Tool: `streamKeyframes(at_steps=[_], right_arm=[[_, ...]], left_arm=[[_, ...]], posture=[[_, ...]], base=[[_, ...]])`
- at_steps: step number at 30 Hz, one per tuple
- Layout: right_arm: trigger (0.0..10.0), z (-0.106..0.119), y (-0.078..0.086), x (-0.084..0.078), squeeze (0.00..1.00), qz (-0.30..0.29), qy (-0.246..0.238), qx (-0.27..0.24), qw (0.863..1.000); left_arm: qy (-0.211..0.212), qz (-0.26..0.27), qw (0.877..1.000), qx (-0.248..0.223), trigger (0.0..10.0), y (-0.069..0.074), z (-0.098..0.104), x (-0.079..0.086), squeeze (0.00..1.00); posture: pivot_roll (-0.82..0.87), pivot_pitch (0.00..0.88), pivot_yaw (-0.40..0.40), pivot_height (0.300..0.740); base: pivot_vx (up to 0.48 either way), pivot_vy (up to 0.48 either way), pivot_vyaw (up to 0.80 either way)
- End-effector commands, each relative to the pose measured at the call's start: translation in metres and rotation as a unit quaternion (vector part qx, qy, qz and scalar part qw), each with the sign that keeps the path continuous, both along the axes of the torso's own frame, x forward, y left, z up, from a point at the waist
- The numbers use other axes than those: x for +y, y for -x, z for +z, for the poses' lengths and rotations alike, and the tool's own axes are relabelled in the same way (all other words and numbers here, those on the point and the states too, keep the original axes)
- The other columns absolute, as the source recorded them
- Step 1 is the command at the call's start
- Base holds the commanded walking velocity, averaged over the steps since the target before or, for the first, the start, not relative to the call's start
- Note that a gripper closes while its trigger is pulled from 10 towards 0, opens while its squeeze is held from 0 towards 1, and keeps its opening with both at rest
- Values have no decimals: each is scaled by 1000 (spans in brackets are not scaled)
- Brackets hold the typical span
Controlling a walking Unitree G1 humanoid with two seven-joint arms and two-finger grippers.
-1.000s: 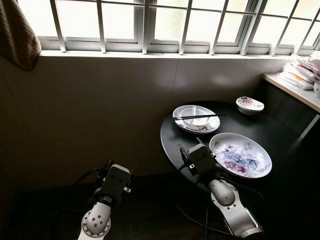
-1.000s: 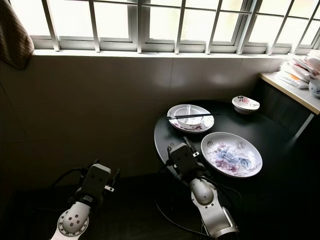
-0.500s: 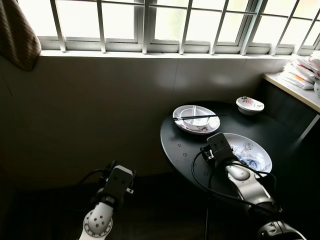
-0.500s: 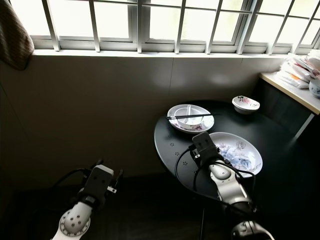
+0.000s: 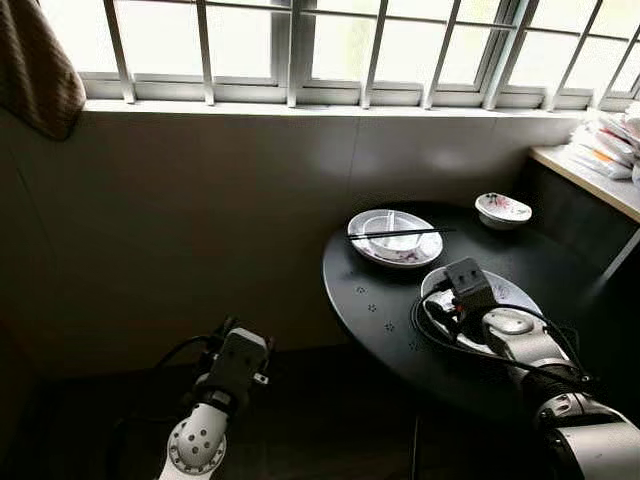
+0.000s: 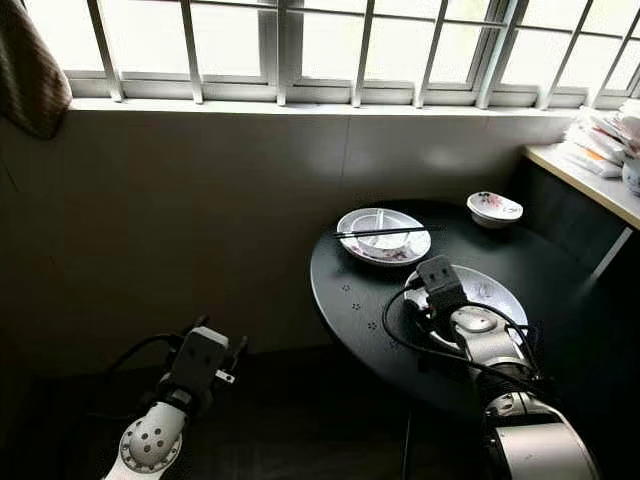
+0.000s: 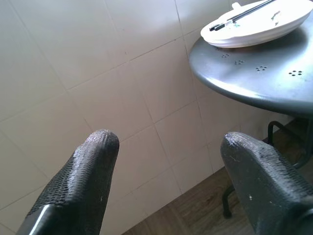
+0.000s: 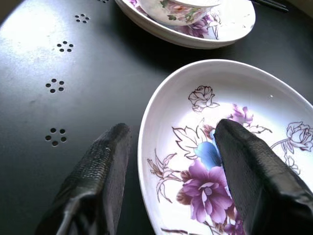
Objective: Kitchen organization
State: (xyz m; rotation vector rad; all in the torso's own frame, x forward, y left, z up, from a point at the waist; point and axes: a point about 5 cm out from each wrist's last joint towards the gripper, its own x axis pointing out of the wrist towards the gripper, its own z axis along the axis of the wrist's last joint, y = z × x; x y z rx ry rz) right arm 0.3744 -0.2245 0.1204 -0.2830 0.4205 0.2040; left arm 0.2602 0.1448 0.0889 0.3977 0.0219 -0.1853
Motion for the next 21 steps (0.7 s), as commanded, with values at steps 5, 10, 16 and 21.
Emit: streamKeyframes(at_steps=[5, 10, 16, 21], right_arm=[[10000, -3, 2, -7, 1000, -4, -44, 28, 999], [10000, -8, 5, -10, 1000, 4, -17, 45, 999], [10000, -10, 7, -19, 1000, 1, 31, 59, 998], [10000, -18, 13, -22, 0, 7, 27, 89, 996]], left_arm=[[4, -4, 1000, 2, 10000, -1, 0, -1, 0], [4, -5, 1000, 3, 10000, -1, 0, -1, 0], [7, -3, 1000, 4, 10000, -2, 0, -1, 0], [9, -2, 1000, 6, 10000, -2, -1, -1, 0]], posture=[[108, 0, -94, 740], [109, 0, -94, 740], [112, 0, -97, 740], [117, 0, -100, 740]], base=[[0, 0, 0], [0, 0, 0], [0, 0, 0], [0, 0, 0]])
